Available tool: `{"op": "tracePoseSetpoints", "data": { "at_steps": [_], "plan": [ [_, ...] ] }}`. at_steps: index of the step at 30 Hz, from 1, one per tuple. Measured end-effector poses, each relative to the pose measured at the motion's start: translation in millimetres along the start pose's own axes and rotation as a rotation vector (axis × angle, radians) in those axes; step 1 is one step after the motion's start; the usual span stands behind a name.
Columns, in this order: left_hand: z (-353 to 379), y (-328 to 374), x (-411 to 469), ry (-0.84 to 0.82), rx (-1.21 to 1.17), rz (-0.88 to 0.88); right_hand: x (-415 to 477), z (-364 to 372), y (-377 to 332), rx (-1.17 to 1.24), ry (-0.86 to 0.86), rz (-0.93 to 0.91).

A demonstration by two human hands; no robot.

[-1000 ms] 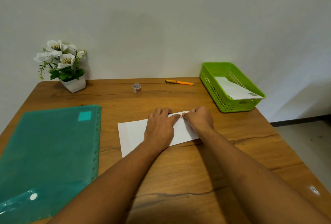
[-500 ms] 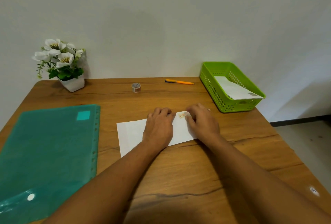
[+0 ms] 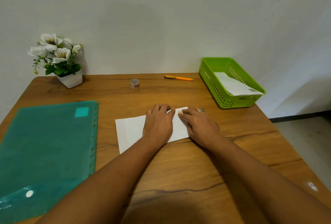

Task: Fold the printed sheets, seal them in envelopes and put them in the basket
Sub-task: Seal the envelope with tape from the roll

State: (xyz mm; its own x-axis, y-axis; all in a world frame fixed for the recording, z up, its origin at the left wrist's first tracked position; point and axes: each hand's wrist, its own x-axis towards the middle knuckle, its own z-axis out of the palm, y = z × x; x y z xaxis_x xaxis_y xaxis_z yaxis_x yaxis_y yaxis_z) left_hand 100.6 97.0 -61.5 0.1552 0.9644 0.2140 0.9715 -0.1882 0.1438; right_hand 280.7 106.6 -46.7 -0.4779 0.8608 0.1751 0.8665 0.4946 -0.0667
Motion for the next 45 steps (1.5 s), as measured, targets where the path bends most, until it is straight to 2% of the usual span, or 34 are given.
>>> {"op": "tracePoseSetpoints", "data": {
  "at_steps": [10, 17, 24, 27, 34, 38, 45],
  "plan": [
    [-2, 0, -1, -0.040, 0.044, 0.021, 8, 7, -2, -0.171, -0.017, 0.148],
    [-1, 0, 0, -0.045, 0.042, 0.019, -4, 7, 12, -0.102, 0.011, 0.095],
    [0, 0, -1, -0.039, 0.046, 0.022, 13, 0, 3, -0.175, -0.062, 0.137],
    [1, 0, -1, -0.022, 0.042, 0.025, 7, 4, -7, -0.222, -0.062, 0.032],
    [-1, 0, -1, -0.007, 0.028, 0.022, 13, 4, -10, -0.152, -0.073, 0.019],
    [1, 0, 0, -0.019, 0.035, 0.024, -2, 7, 3, -0.047, 0.014, -0.042],
    [1, -1, -1, -0.026, 0.037, 0.022, 5, 9, 3, -0.122, -0.050, 0.094]
  ]
}}
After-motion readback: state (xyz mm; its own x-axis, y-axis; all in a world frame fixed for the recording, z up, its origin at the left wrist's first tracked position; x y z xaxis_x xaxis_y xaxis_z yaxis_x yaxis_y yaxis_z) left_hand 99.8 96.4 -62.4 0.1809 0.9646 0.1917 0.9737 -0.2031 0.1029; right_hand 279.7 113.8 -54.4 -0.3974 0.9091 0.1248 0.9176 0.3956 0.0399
